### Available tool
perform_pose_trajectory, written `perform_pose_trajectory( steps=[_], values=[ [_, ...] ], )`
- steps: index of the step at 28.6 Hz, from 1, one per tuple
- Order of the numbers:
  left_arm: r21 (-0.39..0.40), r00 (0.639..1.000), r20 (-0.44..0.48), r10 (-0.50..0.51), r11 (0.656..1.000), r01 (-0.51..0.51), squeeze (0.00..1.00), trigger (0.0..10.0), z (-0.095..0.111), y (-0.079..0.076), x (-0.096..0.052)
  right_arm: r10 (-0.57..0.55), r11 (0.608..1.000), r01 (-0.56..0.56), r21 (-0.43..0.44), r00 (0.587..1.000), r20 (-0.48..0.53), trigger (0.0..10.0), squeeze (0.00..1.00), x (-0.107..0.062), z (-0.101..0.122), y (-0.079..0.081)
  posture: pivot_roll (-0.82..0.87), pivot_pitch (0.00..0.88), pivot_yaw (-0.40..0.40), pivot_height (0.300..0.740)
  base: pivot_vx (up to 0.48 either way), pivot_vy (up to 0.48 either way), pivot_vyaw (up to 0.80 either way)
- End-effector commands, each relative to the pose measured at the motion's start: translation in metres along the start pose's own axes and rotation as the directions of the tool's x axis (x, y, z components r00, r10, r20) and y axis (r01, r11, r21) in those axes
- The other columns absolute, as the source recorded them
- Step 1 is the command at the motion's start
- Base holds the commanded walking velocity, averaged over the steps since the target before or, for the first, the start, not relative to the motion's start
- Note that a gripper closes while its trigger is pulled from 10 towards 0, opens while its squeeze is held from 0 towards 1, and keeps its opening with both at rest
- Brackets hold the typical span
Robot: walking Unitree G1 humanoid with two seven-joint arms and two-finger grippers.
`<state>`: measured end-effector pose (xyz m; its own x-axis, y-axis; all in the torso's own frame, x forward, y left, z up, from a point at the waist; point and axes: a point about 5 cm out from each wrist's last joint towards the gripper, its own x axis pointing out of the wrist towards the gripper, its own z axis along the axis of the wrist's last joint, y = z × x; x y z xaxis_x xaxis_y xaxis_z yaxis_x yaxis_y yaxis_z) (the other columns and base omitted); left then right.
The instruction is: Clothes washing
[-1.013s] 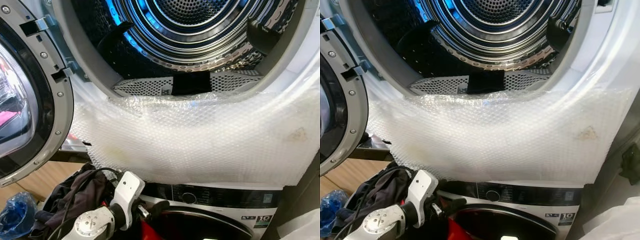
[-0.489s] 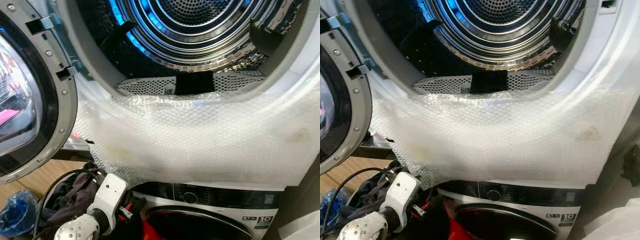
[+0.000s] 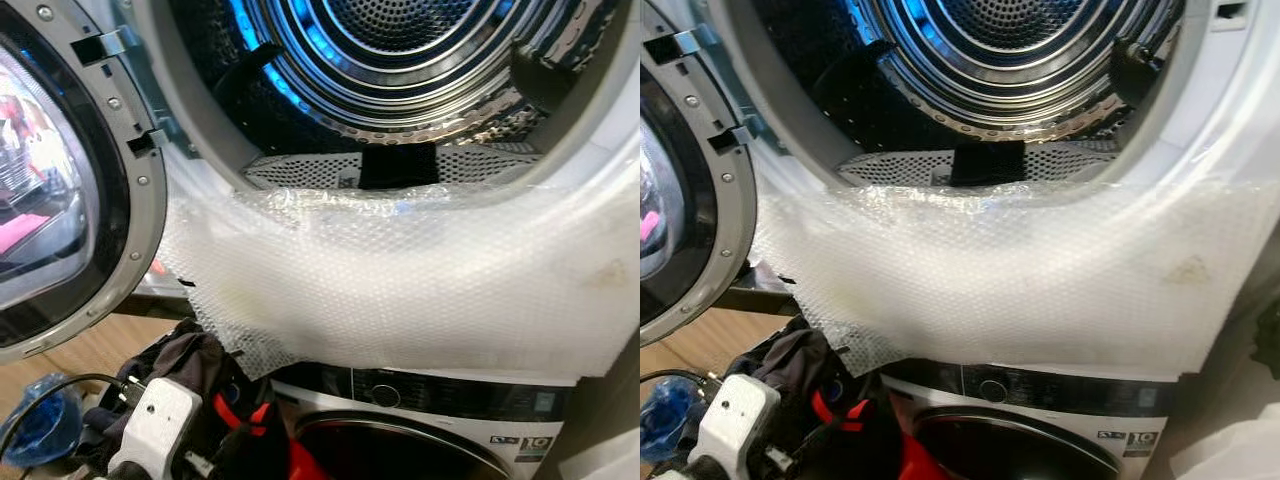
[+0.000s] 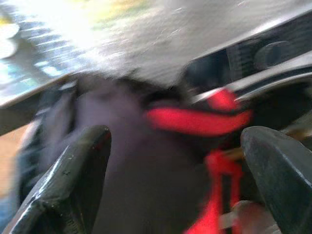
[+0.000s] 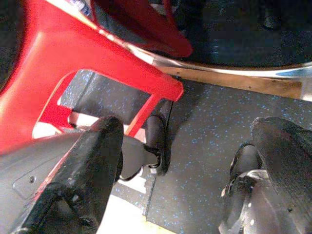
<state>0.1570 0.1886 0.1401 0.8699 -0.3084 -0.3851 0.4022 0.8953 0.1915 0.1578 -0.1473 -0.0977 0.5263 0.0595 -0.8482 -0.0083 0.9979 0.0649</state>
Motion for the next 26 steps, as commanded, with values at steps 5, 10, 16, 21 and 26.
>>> perform_pose_trajectory(
  steps=[5,10,16,21,26],
  values=[
    [0.082,0.997,-0.077,0.012,0.997,-0.005,1.00,10.0,-0.006,0.010,-0.016,0.034,0.999,-0.034,-0.019,0.999,-0.010,10.0,0.00,0.001,0.002,0.010,0.26,0.000,0.198,0.740,0.000,0.000,0.00],
    [0.114,0.990,-0.133,-0.054,0.991,0.069,1.00,10.0,-0.015,0.012,-0.013,0.037,0.999,-0.038,-0.029,0.999,-0.012,10.0,0.00,0.001,0.002,0.010,0.27,0.000,0.193,0.740,0.000,0.000,0.00],
    [0.123,0.985,-0.154,-0.080,0.987,0.099,1.00,10.0,-0.022,0.014,-0.002,0.039,0.999,-0.039,-0.031,0.999,-0.008,10.0,0.00,0.002,0.003,0.011,0.25,0.000,0.197,0.740,0.000,0.000,0.00],
    [0.131,0.982,-0.176,-0.068,0.987,0.092,1.00,10.0,-0.030,0.021,0.013,0.037,0.999,-0.037,-0.024,0.999,-0.005,10.0,0.00,0.002,0.003,0.010,0.23,0.000,0.192,0.740,0.000,0.000,0.00],
    [0.145,0.979,-0.202,-0.002,0.989,0.032,1.00,10.0,-0.034,0.026,0.021,0.035,0.999,-0.035,-0.025,0.999,-0.002,10.0,0.00,0.001,0.004,0.007,0.22,0.000,0.186,0.740,0.000,0.000,0.00]
  ],
)
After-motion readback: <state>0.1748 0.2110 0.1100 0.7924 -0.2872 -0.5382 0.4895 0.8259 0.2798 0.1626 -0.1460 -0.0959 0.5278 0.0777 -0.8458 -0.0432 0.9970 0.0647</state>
